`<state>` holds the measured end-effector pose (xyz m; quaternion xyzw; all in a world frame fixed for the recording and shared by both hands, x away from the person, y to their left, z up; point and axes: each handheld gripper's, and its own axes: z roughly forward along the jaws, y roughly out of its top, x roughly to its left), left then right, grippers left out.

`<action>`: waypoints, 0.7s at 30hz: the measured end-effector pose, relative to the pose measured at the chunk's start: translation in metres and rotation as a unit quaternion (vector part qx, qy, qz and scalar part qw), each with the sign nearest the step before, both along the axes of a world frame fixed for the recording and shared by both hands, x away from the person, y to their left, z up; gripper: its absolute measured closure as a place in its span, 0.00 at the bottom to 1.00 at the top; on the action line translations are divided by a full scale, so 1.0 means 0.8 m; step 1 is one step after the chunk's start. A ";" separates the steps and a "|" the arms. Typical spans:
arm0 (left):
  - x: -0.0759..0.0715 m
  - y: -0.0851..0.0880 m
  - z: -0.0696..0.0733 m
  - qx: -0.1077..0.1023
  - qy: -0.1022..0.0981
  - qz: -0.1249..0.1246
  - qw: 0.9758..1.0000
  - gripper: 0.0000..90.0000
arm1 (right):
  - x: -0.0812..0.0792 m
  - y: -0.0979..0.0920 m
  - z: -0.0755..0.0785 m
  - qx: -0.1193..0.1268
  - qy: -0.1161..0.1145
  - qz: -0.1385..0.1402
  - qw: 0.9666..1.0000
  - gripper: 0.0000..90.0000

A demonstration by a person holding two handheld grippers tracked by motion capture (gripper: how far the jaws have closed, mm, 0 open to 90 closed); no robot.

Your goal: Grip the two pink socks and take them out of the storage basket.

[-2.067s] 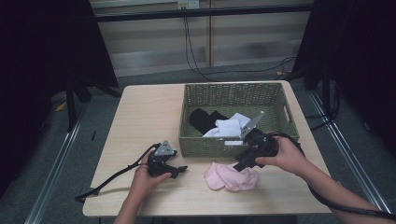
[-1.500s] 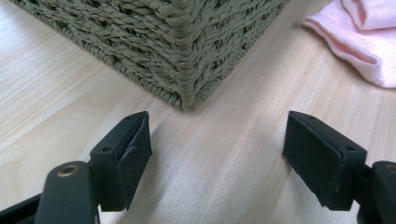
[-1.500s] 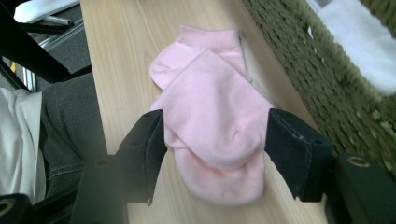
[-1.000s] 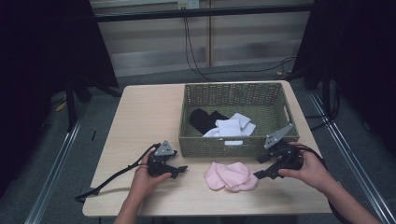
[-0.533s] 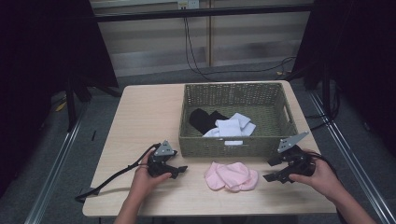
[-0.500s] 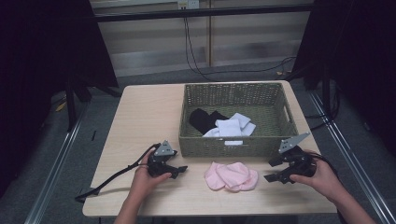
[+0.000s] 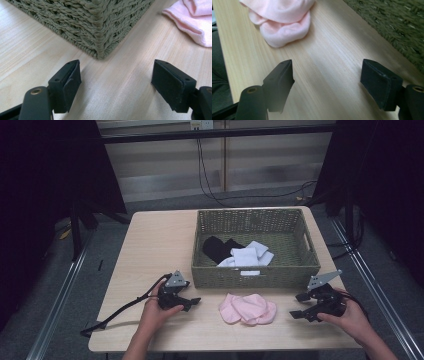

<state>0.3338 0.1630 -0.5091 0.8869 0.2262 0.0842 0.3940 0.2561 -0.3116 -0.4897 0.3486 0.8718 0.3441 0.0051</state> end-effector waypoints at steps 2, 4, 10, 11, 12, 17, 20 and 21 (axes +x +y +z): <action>0.000 0.000 0.000 0.000 0.000 0.000 1.000 0.26 | 0.000 -0.001 -0.004 -0.001 -0.010 0.000 1.000 0.28; 0.000 0.000 0.000 0.000 0.000 0.000 1.000 0.26 | 0.000 -0.002 -0.007 0.004 -0.024 0.000 1.000 0.28; 0.000 0.000 0.000 0.000 0.000 0.000 1.000 0.26 | -0.004 -0.004 -0.013 0.007 -0.056 -0.002 0.998 0.27; 0.000 0.000 0.000 0.000 0.000 0.001 1.000 0.26 | -0.005 -0.004 -0.013 0.008 -0.059 -0.001 0.998 0.27; 0.000 0.000 0.000 0.000 0.000 0.000 1.000 0.26 | -0.006 -0.005 -0.014 0.011 -0.064 -0.002 0.998 0.27; 0.000 0.000 0.000 0.000 0.000 0.000 1.000 0.26 | -0.010 -0.007 -0.018 0.020 -0.075 -0.007 0.997 0.26; 0.000 0.000 0.000 0.000 0.000 0.000 1.000 0.26 | -0.013 -0.008 -0.021 0.023 -0.091 -0.008 0.996 0.27; 0.000 0.000 0.000 0.000 0.000 0.000 1.000 0.26 | -0.014 -0.008 -0.022 0.024 -0.094 -0.009 0.995 0.26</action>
